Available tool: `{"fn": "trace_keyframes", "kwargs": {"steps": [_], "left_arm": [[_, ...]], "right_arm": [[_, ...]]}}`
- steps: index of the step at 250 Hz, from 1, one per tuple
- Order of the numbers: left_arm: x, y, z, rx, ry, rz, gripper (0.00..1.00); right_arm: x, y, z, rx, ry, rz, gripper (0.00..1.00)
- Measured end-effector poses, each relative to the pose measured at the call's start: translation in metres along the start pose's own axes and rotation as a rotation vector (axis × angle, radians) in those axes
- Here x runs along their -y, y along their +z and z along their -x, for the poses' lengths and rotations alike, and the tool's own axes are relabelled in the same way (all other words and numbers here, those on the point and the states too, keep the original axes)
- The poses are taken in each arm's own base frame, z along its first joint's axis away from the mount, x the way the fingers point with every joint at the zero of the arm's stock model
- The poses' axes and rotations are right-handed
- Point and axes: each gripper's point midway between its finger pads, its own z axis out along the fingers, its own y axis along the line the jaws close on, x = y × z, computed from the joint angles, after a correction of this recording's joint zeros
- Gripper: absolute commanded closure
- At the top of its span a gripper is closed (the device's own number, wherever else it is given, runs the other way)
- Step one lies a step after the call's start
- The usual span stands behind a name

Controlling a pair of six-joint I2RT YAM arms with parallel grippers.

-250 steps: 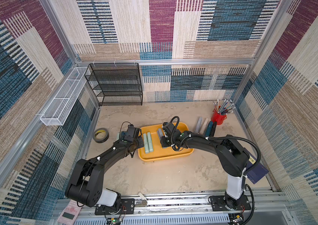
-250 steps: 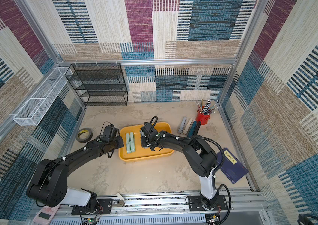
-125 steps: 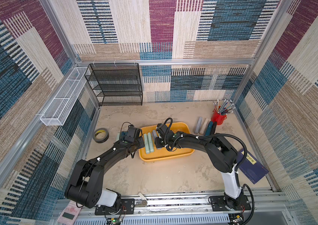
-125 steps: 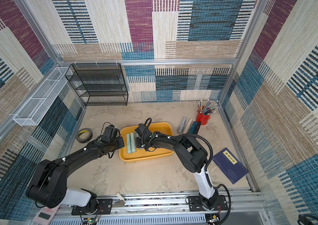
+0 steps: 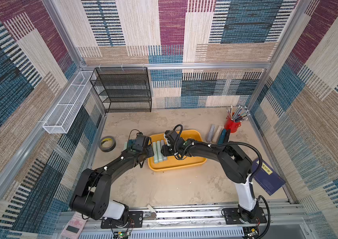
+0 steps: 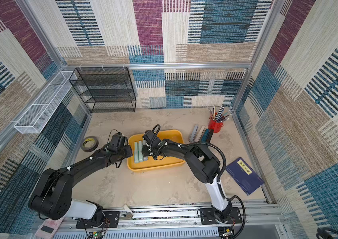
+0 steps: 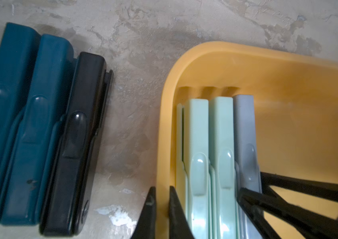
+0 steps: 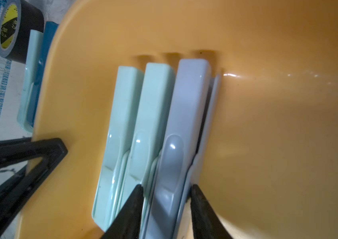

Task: Put the pruning pliers into the storage box
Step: Place the pruning pliers in the storage box, then adjust the pruning pliers at the center of the board.

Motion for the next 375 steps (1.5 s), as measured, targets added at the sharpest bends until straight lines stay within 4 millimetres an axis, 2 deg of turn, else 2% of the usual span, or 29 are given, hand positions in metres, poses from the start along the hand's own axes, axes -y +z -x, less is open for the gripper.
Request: {"fn": "trace_keyframes", "kwargs": {"steps": [45,77,98,128,152,158,175,176,178,184,190,192,207,216,217,232,271,286,302,375], "left_arm": [[0.000,0.001,0.000,0.004,0.000,-0.003,0.90],[0.000,0.001,0.000,0.007,-0.001,-0.005,0.90],[0.000,0.001,0.000,0.007,-0.001,-0.005,0.90],[0.000,0.002,0.001,0.009,0.000,-0.003,0.90],[0.000,0.002,0.001,0.011,0.003,0.000,0.90],[0.000,0.003,0.002,0.011,0.004,0.002,0.90],[0.000,0.004,0.004,0.014,0.009,0.005,0.90],[0.001,0.004,0.004,0.014,0.010,0.005,0.90],[0.000,0.004,0.004,0.014,0.011,0.006,0.90],[0.001,0.004,0.005,0.015,0.012,0.007,0.90],[0.001,0.005,0.005,0.015,0.015,0.008,0.90],[0.001,0.005,0.005,0.015,0.015,0.008,0.90],[0.002,0.006,0.008,0.016,0.020,0.008,0.90],[0.003,0.007,0.008,0.016,0.023,0.010,0.90],[0.003,0.007,0.008,0.016,0.023,0.010,0.90],[0.003,0.008,0.010,0.017,0.029,0.010,0.90],[0.004,0.010,0.012,0.017,0.051,0.012,0.90],[0.005,0.010,0.013,0.016,0.055,0.012,0.90],[0.005,0.011,0.014,0.016,0.061,0.014,0.90],[0.004,0.014,0.018,0.009,0.068,0.005,0.89]], "right_arm": [[-0.003,0.004,-0.003,-0.015,0.006,0.021,0.60],[-0.002,-0.003,0.002,-0.004,0.010,0.020,0.56],[-0.002,-0.021,0.013,0.027,0.006,0.018,0.53],[0.014,-0.066,0.044,0.131,0.014,-0.011,0.51],[0.048,-0.103,0.060,0.203,0.053,-0.065,0.50],[0.064,-0.115,0.062,0.222,0.072,-0.098,0.50],[0.095,-0.132,0.062,0.245,0.114,-0.154,0.50],[0.103,-0.136,0.062,0.251,0.126,-0.169,0.50],[0.106,-0.138,0.062,0.255,0.130,-0.174,0.50],[0.117,-0.144,0.060,0.256,0.144,-0.193,0.49],[0.138,-0.155,0.054,0.264,0.174,-0.233,0.49],[0.138,-0.155,0.054,0.264,0.174,-0.233,0.49],[0.180,-0.178,0.044,0.284,0.238,-0.307,0.49],[0.197,-0.187,0.040,0.294,0.262,-0.342,0.48],[0.204,-0.190,0.038,0.298,0.273,-0.359,0.48],[0.235,-0.206,0.023,0.300,0.327,-0.416,0.46],[0.298,-0.232,-0.006,0.299,0.426,-0.542,0.45],[0.318,-0.236,-0.017,0.286,0.463,-0.580,0.45],[0.331,-0.237,-0.025,0.272,0.480,-0.612,0.45],[0.357,-0.222,-0.030,0.225,0.480,-0.636,0.44]]}}
